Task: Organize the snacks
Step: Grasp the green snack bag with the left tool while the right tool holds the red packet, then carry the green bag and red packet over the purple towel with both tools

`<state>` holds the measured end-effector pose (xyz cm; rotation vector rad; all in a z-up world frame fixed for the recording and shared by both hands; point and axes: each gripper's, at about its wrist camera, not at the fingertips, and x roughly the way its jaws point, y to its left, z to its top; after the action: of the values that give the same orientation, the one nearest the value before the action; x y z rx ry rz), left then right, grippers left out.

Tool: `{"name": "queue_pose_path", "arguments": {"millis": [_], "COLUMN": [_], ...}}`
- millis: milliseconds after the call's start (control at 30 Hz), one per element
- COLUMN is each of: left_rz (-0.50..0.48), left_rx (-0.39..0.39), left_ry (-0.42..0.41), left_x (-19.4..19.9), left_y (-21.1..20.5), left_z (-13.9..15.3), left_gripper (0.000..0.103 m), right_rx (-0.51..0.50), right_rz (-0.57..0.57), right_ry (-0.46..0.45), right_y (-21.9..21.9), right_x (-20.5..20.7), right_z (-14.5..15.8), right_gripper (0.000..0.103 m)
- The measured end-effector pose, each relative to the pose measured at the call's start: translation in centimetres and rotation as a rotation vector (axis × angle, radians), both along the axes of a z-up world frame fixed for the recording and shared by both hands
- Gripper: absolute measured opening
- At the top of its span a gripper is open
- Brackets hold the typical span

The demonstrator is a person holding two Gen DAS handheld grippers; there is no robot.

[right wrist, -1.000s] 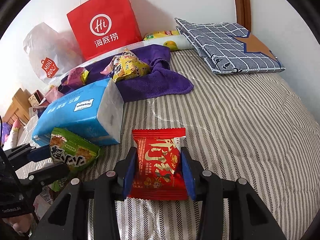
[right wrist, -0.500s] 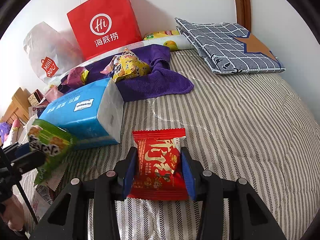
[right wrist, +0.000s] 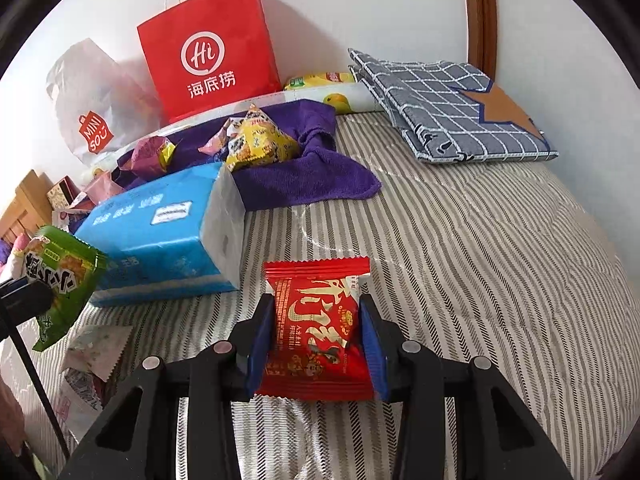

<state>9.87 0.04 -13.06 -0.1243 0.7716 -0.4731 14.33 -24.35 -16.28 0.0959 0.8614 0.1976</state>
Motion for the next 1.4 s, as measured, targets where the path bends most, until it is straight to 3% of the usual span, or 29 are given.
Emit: {"name": "queue_pose_path", "arguments": {"millis": [333,433,633,800,1133,1200,1400], "left_rz": [0.021,0.025,0.027,-0.022,-0.008,0.009,0.044], "left_rx": [-0.053,-0.056,-0.045,-0.052,0.066,0.096,0.132], "left_ry": [-0.027,-0.029,0.010,0.040,-0.003,0.008,0.066], "left_x": [0.1,0.5,0.9,0.5,-0.6,-0.7,-1.3], "left_y": [1.5,1.8,2.3,2.5,1.8,2.1,3.4], "left_z": [1.8,2.0,1.0,0.2,-0.4,-0.7,-2.6], "left_gripper": [0.031,0.016,0.016,0.044,0.048,0.057,0.058], "right_rx": [-0.019,-0.035,-0.044,-0.046,-0.046,-0.043,-0.034], "right_rz": [0.047,0.058,0.069,0.072,0.069,0.066,0.063], "right_ry": [-0.124,-0.143,-0.140,-0.124,-0.113,-0.107,-0.092], "right_y": [2.0,2.7,3.5,3.7,3.5,3.3,3.0], "right_x": [-0.7,-0.7,-1.0,-1.3,-1.9,-2.0,-2.0], "right_z": [5.8,6.6,6.6,6.0,5.3,5.1,4.5], "right_gripper": [0.039,0.039,0.039,0.039,0.039,0.039,0.039]}}
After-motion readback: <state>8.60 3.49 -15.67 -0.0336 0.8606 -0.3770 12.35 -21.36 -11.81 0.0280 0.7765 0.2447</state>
